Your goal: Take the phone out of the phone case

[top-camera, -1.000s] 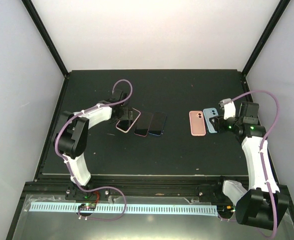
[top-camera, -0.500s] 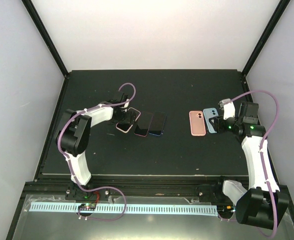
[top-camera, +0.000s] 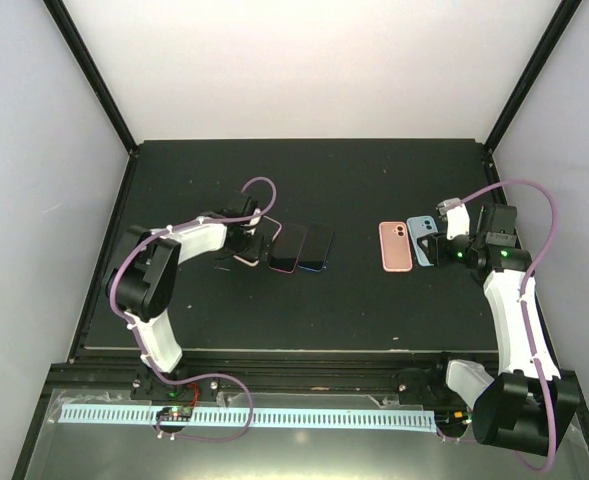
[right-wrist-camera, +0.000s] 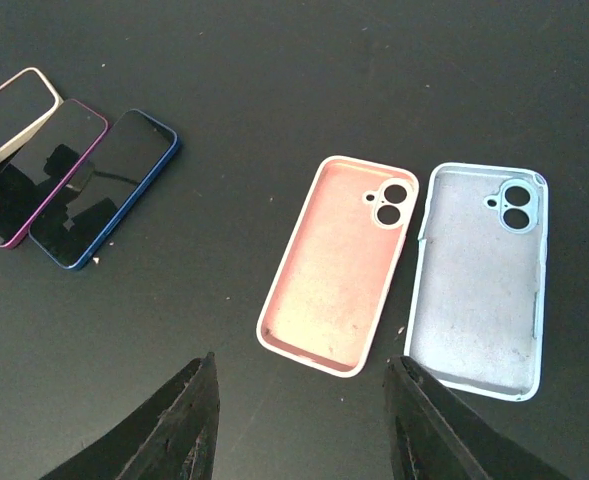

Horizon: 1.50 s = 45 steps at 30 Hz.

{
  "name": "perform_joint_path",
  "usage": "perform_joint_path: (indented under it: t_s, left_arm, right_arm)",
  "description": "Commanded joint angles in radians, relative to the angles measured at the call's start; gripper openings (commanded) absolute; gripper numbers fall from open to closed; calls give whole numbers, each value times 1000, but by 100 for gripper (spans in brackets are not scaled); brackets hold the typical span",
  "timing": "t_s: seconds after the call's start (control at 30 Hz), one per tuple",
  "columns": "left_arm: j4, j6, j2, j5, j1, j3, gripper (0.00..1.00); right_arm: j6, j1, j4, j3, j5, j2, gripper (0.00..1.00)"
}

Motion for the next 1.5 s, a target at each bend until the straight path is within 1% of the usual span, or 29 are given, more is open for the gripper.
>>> perform_joint_path:
  t_s: [0.0, 0.1, 0.17, 0.2, 0.27, 0.33, 0.4, 0.47, 0.53, 0.67, 0.7, 0.77, 0.93, 1.0, 1.07, 1.13, 1.23, 1.3, 1.4, 1.47]
  left_arm:
    - [-147, 63, 52, -72, -39, 61, 99]
    - [-203, 84, 101, -120, -59, 101, 98]
    - [-208, 105, 127, -109, -63, 111, 93]
    - [-216, 118, 139, -102, -62, 120, 88]
    - [-231, 135, 154, -97, -64, 137, 84]
    - [-239, 137, 157, -98, -64, 145, 78]
    - [-241, 122, 145, -106, -64, 142, 73]
    - [-262, 96, 126, -124, -64, 141, 66]
    - [-281, 71, 90, -164, -65, 139, 61]
    - [-237, 45, -73, -194, -82, 82, 56]
    - [-220, 39, -121, -202, -100, 68, 54]
    - [-155, 58, -221, -201, -167, 30, 52]
    - [-66, 88, -406, -284, -410, -33, 51]
    - [-1, 94, -466, -300, -512, -74, 51]
    - [82, 113, -532, -295, -606, -135, 51]
    - [158, 155, -602, -326, -709, -191, 51]
    - [208, 193, -639, -391, -795, -233, 51]
    - [225, 242, -639, -461, -849, -247, 51]
    - [230, 301, -619, -546, -917, -246, 52]
    - [236, 334, -602, -599, -954, -242, 52]
  right_arm:
    - [-11, -6, -7, 24, -22, 5, 47]
    - [-13, -5, -9, 25, -23, 8, 47]
    - [-13, -6, -10, 25, -24, 9, 47]
    - [-14, -6, -10, 25, -25, 10, 47]
    - [-17, -6, -12, 25, -28, 13, 47]
    - [-18, -6, -15, 26, -31, 17, 47]
    - [-21, -6, -19, 28, -32, 22, 47]
    - [-23, -6, -19, 30, -35, 25, 47]
    - [-24, -6, -21, 29, -38, 27, 47]
    - [-31, -6, -24, 30, -64, 28, 47]
    - [-37, -6, -25, 29, -96, 28, 46]
    - [-44, -6, -31, 31, -143, 28, 46]
    - [-90, -6, -84, 76, -291, 28, 44]
    - [-115, 8, -154, 149, -344, 52, 44]
    - [-163, 45, -264, 243, -389, 96, 44]
    - [-209, 104, -387, 333, -414, 143, 45]
    - [-282, 198, -527, 393, -479, 190, 50]
    - [-256, 284, -530, 379, -474, 195, 51]
    - [-185, 435, -500, 350, -394, 199, 53]
    - [-158, 515, -489, 343, -339, 206, 54]
